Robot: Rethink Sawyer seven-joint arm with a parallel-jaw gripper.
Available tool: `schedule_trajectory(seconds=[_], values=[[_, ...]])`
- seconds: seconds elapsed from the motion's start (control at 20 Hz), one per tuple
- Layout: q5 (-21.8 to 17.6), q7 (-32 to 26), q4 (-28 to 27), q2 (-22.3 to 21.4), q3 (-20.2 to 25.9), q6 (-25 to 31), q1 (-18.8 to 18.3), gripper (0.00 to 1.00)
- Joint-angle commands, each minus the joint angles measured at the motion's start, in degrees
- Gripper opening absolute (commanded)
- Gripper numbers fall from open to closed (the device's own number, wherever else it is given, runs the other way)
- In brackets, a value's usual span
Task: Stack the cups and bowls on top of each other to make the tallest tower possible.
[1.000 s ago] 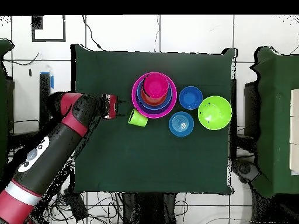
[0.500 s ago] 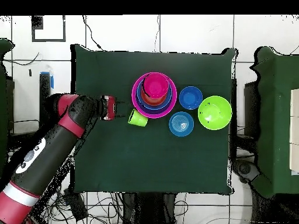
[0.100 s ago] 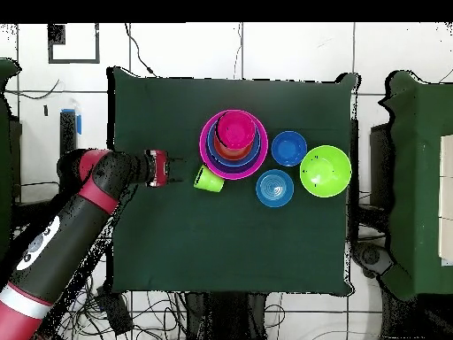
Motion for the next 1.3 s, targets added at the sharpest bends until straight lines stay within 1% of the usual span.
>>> schedule_trajectory(seconds=[0.05, 0.4, 0.55, 0.8, 1.3], values=[[-0.4, 14.9, 1.9, 2.8, 6.8, 0.0, 0.6, 1.0], [-0.8, 14.4, 2.0, 3.7, 5.7, -0.7, 0.9, 1.0], [-0.9, 14.2, 2.5, 4.3, 5.4, -2.2, 0.8, 1.0], [-0.9, 14.2, 2.7, 4.9, 4.9, -2.9, 0.7, 1.0], [-1.7, 11.1, 7.2, 3.4, 6.3, -5.1, 1.6, 1.0]])
